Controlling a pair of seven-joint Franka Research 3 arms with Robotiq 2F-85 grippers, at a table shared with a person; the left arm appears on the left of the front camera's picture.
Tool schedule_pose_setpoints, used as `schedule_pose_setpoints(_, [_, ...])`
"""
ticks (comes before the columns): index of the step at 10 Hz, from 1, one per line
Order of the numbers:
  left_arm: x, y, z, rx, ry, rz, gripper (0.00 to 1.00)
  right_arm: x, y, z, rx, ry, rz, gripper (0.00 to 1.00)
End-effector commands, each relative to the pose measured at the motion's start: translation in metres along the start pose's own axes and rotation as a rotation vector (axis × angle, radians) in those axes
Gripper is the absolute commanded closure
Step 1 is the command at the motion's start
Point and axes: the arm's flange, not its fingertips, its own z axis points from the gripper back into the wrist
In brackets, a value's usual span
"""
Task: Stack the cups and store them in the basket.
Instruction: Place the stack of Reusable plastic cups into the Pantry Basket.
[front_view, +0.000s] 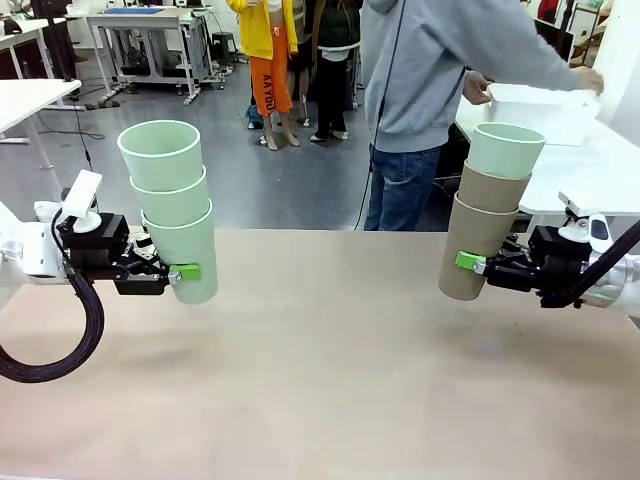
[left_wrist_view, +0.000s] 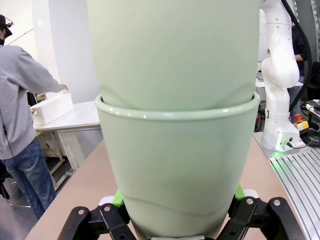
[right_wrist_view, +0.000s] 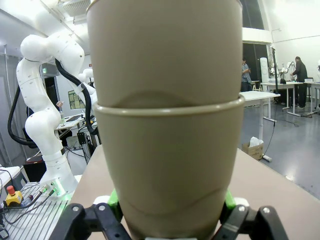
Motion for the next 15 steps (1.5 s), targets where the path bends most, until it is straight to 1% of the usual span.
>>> schedule_pose_setpoints(1, [0.0041,0.0001,-0.0009,0.0,-0.006,-0.009,0.15,0.0037,0.0005,-0.0009,0.002,-0.005,0.013,0.16])
schedule_pose_setpoints(15, [0.0041,0.0001,-0.0009,0.0,-0.006,-0.009,0.15,0.0037,0.0005,-0.0009,0.002,-0.005,0.013,0.16])
